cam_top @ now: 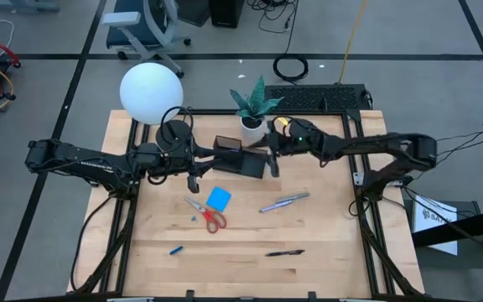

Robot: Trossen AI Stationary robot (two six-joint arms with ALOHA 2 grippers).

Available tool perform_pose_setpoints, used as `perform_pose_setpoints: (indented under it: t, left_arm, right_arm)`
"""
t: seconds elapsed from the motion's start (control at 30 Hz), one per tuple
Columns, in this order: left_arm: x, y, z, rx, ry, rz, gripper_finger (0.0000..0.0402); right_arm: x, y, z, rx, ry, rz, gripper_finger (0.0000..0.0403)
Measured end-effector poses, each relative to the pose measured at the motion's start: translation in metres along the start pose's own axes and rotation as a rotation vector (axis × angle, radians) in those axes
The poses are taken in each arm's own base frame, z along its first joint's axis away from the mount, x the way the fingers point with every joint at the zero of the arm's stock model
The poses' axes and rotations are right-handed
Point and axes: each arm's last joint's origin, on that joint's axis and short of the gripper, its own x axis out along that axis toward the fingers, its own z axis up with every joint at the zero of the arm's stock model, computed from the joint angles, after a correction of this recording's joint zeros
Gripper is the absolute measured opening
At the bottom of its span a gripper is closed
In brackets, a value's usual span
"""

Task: Pick and place office supplies into organizer
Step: Put the gray pen into the desk organizer

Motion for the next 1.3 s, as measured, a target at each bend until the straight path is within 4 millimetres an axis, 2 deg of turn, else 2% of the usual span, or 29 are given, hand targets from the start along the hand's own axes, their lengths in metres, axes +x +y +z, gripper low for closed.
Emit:
perform_pose_setpoints:
  t: [0.23,0.4,0.67,0.9,1.13,1.3]
  left_arm:
    - [0.000,0.000,0.001,0.004,-0.007,0.001,0.0124]
    - [0.000,0.000,0.001,0.004,-0.006,0.002,0.0124]
    - [0.000,0.000,0.001,0.004,-0.006,0.002,0.0124]
    - [0.000,0.000,0.001,0.005,-0.007,0.002,0.0124]
    - [0.000,0.000,0.001,0.007,-0.006,0.003,0.0124]
    - [0.000,0.000,0.001,0.006,-0.006,0.003,0.0124]
  right_arm:
    - [-0.024,0.033,-0.006,-0.018,0.317,0.000,0.0124]
    - [-0.030,0.056,-0.014,-0.057,0.484,-0.021,0.0125]
    - [-0.041,0.087,-0.032,-0.090,0.729,0.092,0.0121]
    - [-0.051,0.095,-0.041,-0.119,0.889,-0.004,0.0121]
    - [-0.059,0.096,-0.047,-0.047,0.988,-0.029,0.0120]
    - [-0.067,0.100,-0.072,0.005,1.071,-0.008,0.0119]
